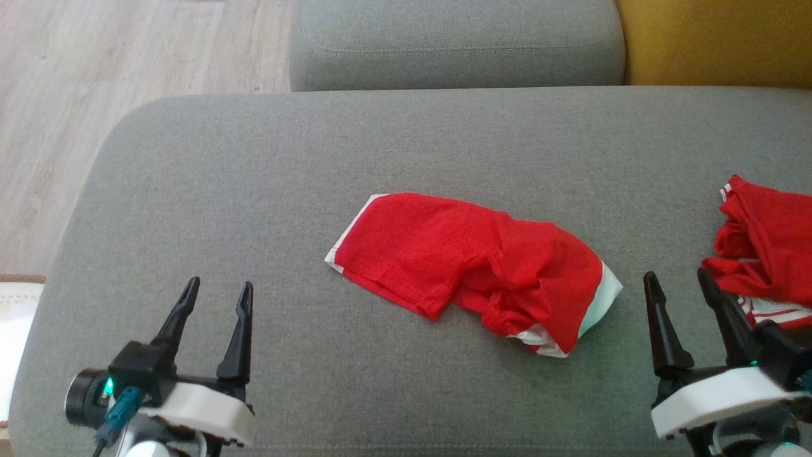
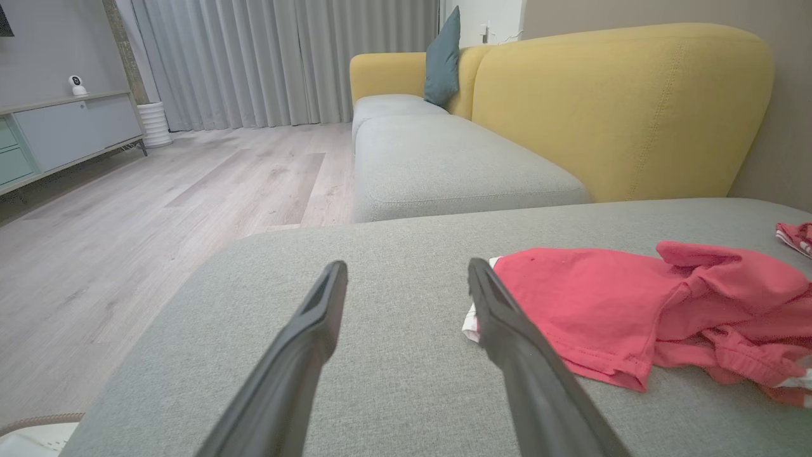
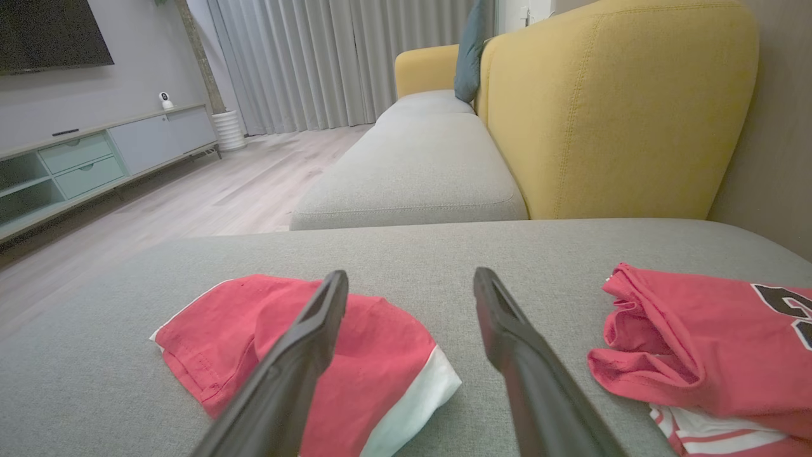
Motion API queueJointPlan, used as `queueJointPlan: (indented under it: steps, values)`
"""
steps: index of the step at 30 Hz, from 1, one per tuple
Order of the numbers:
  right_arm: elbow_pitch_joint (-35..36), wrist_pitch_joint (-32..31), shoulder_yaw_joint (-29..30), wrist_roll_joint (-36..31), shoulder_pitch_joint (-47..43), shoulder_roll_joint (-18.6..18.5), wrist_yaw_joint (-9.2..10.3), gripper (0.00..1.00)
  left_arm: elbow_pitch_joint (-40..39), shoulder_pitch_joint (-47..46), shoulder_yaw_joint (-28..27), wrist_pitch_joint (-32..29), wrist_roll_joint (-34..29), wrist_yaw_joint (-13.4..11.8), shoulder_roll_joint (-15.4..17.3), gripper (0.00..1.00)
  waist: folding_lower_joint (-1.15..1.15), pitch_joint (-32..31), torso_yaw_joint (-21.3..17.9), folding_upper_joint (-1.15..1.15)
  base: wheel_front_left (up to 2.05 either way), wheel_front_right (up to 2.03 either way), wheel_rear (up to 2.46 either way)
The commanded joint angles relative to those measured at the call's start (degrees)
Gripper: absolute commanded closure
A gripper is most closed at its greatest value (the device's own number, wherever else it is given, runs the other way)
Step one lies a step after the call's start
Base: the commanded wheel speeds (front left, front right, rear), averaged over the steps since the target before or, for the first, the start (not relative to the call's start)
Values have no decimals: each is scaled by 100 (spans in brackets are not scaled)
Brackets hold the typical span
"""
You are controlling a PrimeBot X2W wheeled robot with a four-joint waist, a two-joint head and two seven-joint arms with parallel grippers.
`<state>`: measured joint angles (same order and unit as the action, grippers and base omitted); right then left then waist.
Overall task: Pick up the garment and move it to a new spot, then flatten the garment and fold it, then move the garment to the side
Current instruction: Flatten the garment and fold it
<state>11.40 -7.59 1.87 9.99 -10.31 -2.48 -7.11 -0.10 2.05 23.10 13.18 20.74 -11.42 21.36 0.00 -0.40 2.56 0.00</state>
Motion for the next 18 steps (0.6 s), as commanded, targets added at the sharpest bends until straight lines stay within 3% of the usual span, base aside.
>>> queueJointPlan:
  steps: [1, 14, 18]
  values:
    - [232, -7, -116, -26, 149, -40, -37, 0, -214, -254, -239, 7, -71, -31, 155, 0, 0, 2, -3, 0, 0, 0, 0]
    - [209, -60, -129, -40, 181, -40, -37, 0, -216, -365, -213, 13, -34, -16, 170, 0, 0, 140, 6, 0, 0, 0, 0]
    - [150, -232, -466, -135, 358, -40, -37, 0, -197, -488, -229, 46, -44, 5, 163, 0, 0, 315, 2, 0, 0, 0, 0]
